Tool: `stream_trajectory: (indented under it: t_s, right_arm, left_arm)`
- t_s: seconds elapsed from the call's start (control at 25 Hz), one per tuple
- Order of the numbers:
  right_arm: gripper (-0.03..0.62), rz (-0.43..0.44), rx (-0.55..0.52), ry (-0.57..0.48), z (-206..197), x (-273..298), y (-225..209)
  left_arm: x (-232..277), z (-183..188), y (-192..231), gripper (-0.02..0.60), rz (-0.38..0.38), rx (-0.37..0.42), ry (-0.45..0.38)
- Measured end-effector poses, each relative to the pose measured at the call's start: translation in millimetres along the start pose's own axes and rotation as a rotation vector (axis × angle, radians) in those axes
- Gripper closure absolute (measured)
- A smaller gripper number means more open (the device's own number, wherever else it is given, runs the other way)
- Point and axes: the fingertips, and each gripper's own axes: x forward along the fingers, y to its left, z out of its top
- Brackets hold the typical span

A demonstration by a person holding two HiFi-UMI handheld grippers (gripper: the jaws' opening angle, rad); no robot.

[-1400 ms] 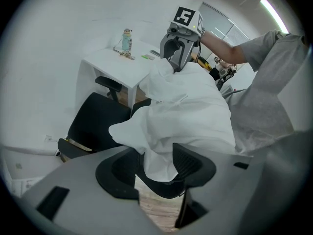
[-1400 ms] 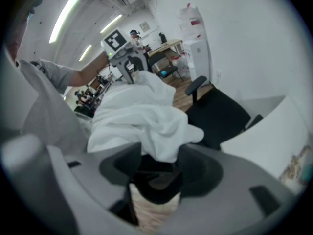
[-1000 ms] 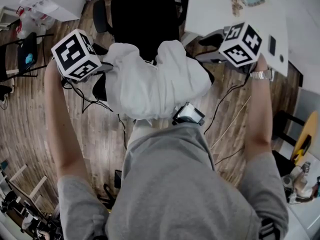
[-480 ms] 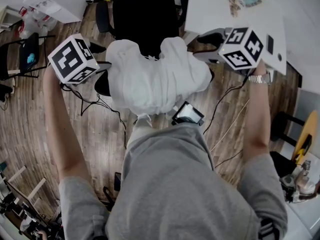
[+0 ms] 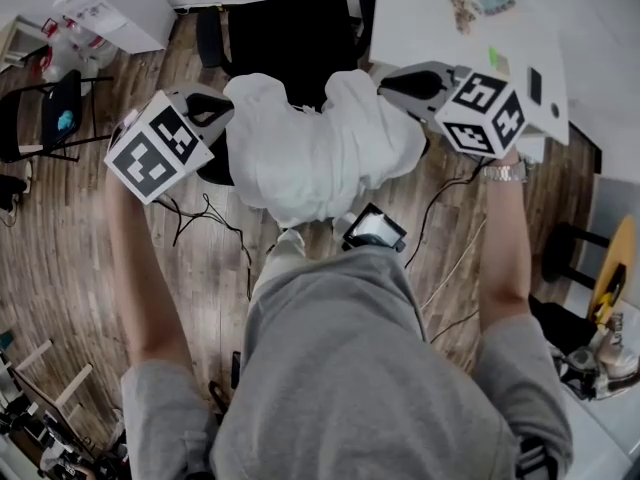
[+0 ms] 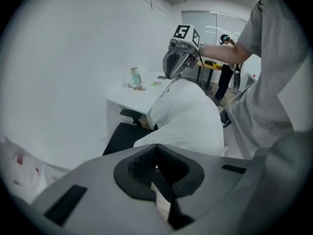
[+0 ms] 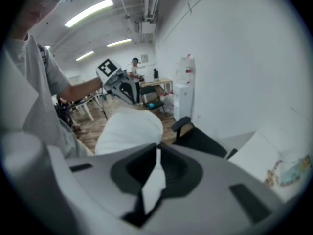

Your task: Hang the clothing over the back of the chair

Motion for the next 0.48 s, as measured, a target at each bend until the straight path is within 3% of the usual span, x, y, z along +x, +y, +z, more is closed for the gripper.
stream_trajectory:
  t_s: [0.2,0.48]
  right_arm:
    - [0.557,-0.051,-0.012,-0.078,13,0,26]
    - [0.560,-0.251,0.055,-0.243,34,-2,42]
  left_arm:
    - [-17,19,-13,0.551,0.094,-0.005,-0.129]
    - [-21,32,-33,0.551,0.212,-0.062,-0.267]
